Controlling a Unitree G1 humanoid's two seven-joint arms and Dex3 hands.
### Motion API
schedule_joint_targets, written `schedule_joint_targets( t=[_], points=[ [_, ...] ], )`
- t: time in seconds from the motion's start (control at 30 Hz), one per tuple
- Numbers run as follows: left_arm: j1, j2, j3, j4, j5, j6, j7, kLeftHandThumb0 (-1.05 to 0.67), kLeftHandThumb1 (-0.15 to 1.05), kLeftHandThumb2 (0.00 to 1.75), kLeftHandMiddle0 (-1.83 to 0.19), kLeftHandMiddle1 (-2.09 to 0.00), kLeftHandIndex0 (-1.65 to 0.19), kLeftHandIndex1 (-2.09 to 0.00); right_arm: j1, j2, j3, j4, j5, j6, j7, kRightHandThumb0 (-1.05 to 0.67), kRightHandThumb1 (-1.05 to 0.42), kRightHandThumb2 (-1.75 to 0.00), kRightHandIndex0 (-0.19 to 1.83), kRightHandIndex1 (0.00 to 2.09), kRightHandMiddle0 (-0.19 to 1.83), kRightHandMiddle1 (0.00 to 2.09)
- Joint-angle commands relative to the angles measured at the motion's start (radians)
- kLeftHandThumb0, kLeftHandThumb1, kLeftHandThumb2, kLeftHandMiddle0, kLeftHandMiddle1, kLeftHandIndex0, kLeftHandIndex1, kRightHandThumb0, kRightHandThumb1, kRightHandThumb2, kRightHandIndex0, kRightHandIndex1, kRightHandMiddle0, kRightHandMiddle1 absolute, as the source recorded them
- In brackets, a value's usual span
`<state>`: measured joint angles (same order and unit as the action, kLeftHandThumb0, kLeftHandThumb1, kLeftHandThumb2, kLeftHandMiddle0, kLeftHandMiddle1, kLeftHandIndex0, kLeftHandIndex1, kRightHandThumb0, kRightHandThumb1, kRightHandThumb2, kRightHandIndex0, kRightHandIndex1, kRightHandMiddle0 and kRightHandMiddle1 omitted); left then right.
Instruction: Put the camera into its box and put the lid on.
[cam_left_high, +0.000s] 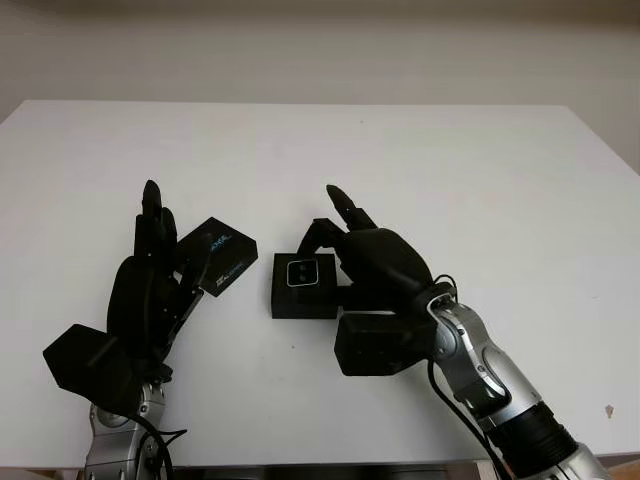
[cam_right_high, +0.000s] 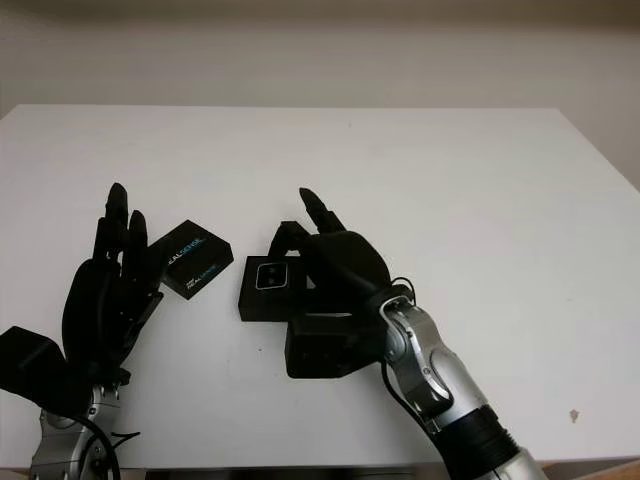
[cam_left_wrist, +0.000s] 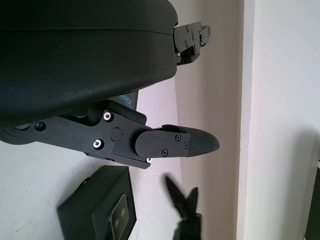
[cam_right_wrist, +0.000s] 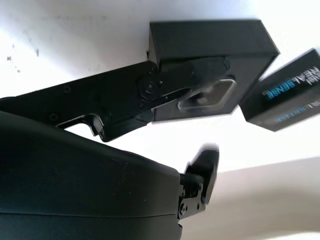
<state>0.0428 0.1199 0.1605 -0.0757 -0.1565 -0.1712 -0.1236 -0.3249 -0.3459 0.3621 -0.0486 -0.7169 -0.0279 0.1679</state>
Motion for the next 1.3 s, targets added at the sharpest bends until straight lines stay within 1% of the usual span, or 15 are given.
schedule_joint_targets(
  t=[0.0, 0.1, 0.2, 0.33, 0.5, 0.57, 0.67, 0.73, 0.83, 0.9, 0.93, 0.97, 1.07, 1.17, 1.27],
  points=[
    [-0.002, 0.006, 0.003, -0.015, 0.002, -0.002, -0.003, -0.52, 1.05, 0.32, 0.13, -0.05, 0.17, -0.05, 0.005, -0.015, -0.035, -0.066, 0.039, -0.007, 0.027, -0.74, -0.98, -0.06, -0.19, 0.01, -0.18, 0.00],
    [-0.006, 0.004, 0.002, -0.012, 0.003, -0.004, -0.001, -0.52, 1.05, 0.32, 0.13, -0.05, 0.17, -0.05, 0.010, -0.035, -0.065, -0.141, 0.066, 0.004, 0.072, -0.79, -1.01, -0.07, -0.19, 0.00, -0.19, 0.00],
    [-0.008, 0.002, 0.000, -0.014, 0.004, 0.003, 0.003, -0.52, 1.05, 0.32, 0.13, -0.05, 0.16, -0.06, 0.012, -0.041, -0.084, -0.194, 0.054, 0.022, 0.086, -0.84, -1.04, -0.10, -0.18, 0.01, -0.19, 0.00],
    [-0.009, 0.003, -0.001, -0.014, 0.008, 0.002, 0.006, -0.52, 1.05, 0.32, 0.13, -0.06, 0.16, -0.06, 0.001, -0.046, -0.103, -0.235, 0.014, 0.045, 0.077, -0.82, -1.05, -0.12, -0.16, 0.03, -0.18, 0.01],
    [-0.011, 0.005, -0.002, -0.009, 0.008, -0.005, 0.002, -0.52, 1.05, 0.33, 0.13, -0.05, 0.17, -0.05, -0.012, -0.029, -0.116, -0.203, 0.010, 0.020, 0.015, -0.80, -1.05, -0.09, -0.10, 0.07, -0.11, 0.06],
    [-0.011, 0.003, -0.001, -0.009, 0.011, -0.005, 0.006, -0.52, 1.05, 0.33, 0.13, -0.05, 0.17, -0.05, -0.011, -0.012, -0.117, -0.176, 0.041, 0.011, 0.000, -0.82, -1.05, -0.12, -0.07, 0.08, -0.09, 0.07],
    [-0.010, 0.006, 0.003, -0.013, 0.032, -0.010, 0.025, -0.52, 1.05, 0.33, 0.11, -0.06, 0.15, -0.06, 0.001, 0.024, -0.121, -0.117, 0.116, -0.005, -0.016, -0.81, -1.05, -0.15, -0.09, 0.07, -0.10, 0.06],
    [-0.015, 0.023, 0.013, -0.004, 0.073, -0.031, 0.044, -0.51, 1.05, 0.33, 0.10, -0.06, 0.14, -0.07, 0.006, 0.036, -0.121, -0.083, 0.142, -0.007, -0.020, -0.78, -1.05, -0.15, -0.09, 0.06, -0.10, 0.06],
    [-0.031, 0.047, 0.035, 0.016, 0.149, -0.060, 0.099, -0.55, 1.05, 0.27, 0.06, -0.07, 0.10, -0.08, 0.010, 0.045, -0.126, -0.032, 0.167, -0.013, -0.039, -0.74, -1.05, -0.15, -0.09, 0.07, -0.08, 0.06],
    [-0.045, 0.064, 0.050, 0.031, 0.200, -0.068, 0.143, -0.53, 1.05, 0.23, -0.01, -0.09, 0.05, -0.10, 0.011, 0.045, -0.138, -0.001, 0.194, -0.023, -0.045, -0.74, -1.05, -0.15, -0.08, 0.07, -0.07, 0.07],
    [-0.060, 0.083, 0.059, 0.051, 0.253, -0.072, 0.184, -0.51, 1.05, 0.21, -0.05, -0.10, 0.03, -0.11, 0.013, 0.050, -0.155, 0.016, 0.233, -0.022, -0.037, -0.74, -1.05, -0.16, -0.08, 0.06, -0.07, 0.06],
    [-0.070, 0.095, 0.064, 0.066, 0.290, -0.075, 0.213, -0.52, 1.05, 0.15, -0.17, -0.11, -0.04, -0.13, 0.013, 0.053, -0.166, 0.028, 0.262, -0.021, -0.031, -0.74, -1.05, -0.17, -0.11, 0.05, -0.09, 0.05],
    [-0.103, 0.158, 0.058, 0.126, 0.410, -0.081, 0.276, -0.55, 1.04, 0.09, -0.27, -0.09, -0.10, -0.13, 0.008, 0.072, -0.214, 0.055, 0.378, 0.007, 0.001, -0.73, -1.05, -0.15, -0.14, 0.04, -0.12, 0.05],
    [-0.125, 0.232, 0.033, 0.154, 0.499, -0.022, 0.259, -0.59, 1.03, 0.07, -0.21, -0.05, -0.08, -0.10, -0.008, 0.109, -0.282, 0.083, 0.508, 0.057, 0.021, -0.76, -1.05, -0.18, -0.16, 0.03, -0.13, 0.04],
    [-0.134, 0.281, 0.010, 0.155, 0.536, 0.031, 0.214, -0.64, 1.03, 0.06, -0.06, -0.01, 0.00, -0.06, -0.030, 0.162, -0.354, 0.134, 0.636, 0.051, 0.004, -0.76, -1.05, -0.13, -0.19, 0.01, -0.16, 0.04]
  ],
)
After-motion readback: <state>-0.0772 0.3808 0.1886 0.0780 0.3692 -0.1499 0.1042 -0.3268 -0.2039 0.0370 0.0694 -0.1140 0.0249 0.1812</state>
